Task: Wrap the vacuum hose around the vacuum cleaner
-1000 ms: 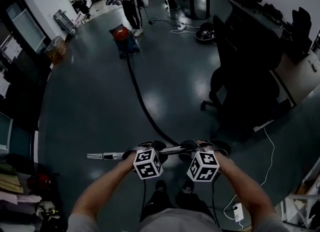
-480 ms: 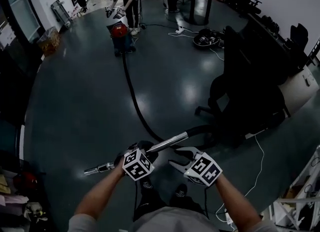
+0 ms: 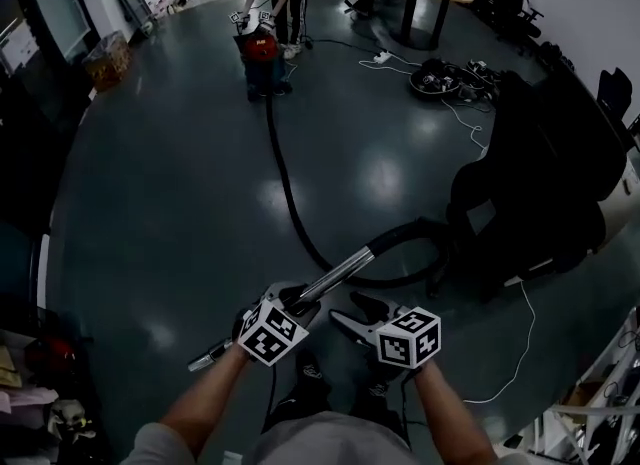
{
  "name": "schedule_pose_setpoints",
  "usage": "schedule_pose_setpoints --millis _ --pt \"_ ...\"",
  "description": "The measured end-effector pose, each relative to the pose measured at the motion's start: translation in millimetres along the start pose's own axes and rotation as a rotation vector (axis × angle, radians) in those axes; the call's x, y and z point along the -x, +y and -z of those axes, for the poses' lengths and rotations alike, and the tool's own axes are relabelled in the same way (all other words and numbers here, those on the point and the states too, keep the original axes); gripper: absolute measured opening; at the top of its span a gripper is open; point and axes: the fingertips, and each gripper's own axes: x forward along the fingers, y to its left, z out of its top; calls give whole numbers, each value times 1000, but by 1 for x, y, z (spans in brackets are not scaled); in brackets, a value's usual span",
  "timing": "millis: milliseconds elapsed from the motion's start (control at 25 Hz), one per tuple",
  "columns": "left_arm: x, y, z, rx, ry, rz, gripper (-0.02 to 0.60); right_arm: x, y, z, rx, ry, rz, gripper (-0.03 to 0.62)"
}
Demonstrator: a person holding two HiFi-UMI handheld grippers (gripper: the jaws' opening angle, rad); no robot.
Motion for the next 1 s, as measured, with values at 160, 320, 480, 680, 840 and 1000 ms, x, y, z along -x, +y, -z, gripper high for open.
schedule_pose_setpoints --millis 160,320,480,680,840,1000 --pt "17 18 8 66 -41 -3 175 -39 9 -20 -168 -97 -19 287" --pt "27 22 12 106 -86 25 175 -74 15 -33 -284 -161 -26 290" --pt "36 18 16 136 -109 53 175 -92 17 -42 -317 -215 -15 288" --pt "37 15 20 123 -112 50 176 -91 15 -37 -323 -185 8 224" --pt "34 19 22 58 -120 -6 176 -92 14 -38 -341 -169 11 215" --pt "30 21 18 52 -119 -23 176 -88 10 -48 -322 -160 9 209"
